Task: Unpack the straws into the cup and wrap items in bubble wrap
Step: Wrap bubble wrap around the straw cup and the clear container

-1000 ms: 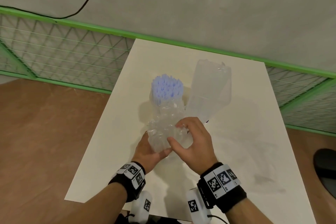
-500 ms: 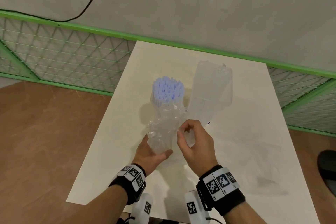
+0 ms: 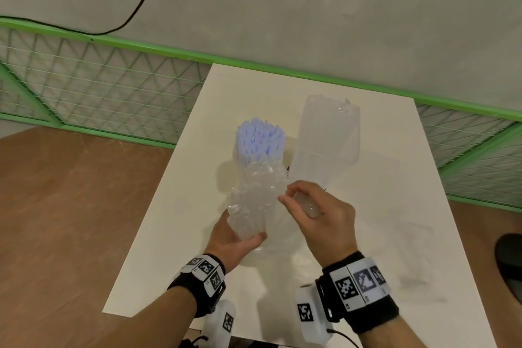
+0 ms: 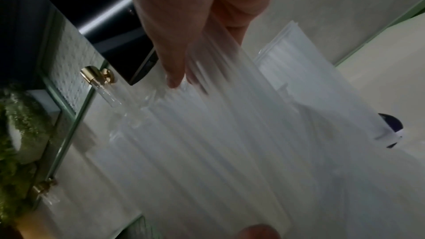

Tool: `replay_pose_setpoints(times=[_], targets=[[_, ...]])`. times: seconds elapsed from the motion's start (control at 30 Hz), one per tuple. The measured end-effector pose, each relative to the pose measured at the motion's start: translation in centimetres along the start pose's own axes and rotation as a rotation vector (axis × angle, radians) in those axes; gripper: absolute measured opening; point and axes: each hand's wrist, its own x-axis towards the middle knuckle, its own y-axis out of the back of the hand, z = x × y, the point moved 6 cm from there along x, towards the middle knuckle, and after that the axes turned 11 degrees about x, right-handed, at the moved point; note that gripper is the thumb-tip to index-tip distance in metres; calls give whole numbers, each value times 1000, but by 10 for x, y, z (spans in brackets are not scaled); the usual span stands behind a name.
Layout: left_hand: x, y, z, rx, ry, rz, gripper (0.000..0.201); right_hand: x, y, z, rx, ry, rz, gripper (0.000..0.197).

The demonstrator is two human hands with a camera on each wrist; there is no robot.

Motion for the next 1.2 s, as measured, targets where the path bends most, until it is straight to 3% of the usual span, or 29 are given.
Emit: replay_pose_setpoints(times=[0.2, 0.33, 0.5, 0.63, 0.77, 0.87, 0.97, 1.1, 1.2], targets=[[-1, 1, -4, 8, 53, -8, 77, 21, 27, -22, 40, -12, 107, 13], [1, 1, -8, 31, 61, 5, 83, 52, 68, -47, 139, -40, 180, 12], [-2, 1, -3, 22, 49, -18, 77, 113, 137, -73, 307, 21, 274, 12], [-3, 1, -3, 21, 65, -12, 79, 185, 180, -53, 410, -35, 228, 55], [-7, 2, -1, -5, 97, -15, 72, 221, 148, -27, 373, 72, 159, 13], [-9, 2, 1, -13, 104, -18, 68, 222, 103, 17, 279, -27, -11, 10], [-11, 1, 6, -48, 126, -4, 59, 211, 72, 66, -139, -38, -238, 11], [-14, -1, 11, -99, 139, 15, 53, 182, 33, 110, -494, 40, -604, 42], [-14, 0, 9, -120, 160, 24, 55, 169, 20, 128, -729, 16, -790, 66]])
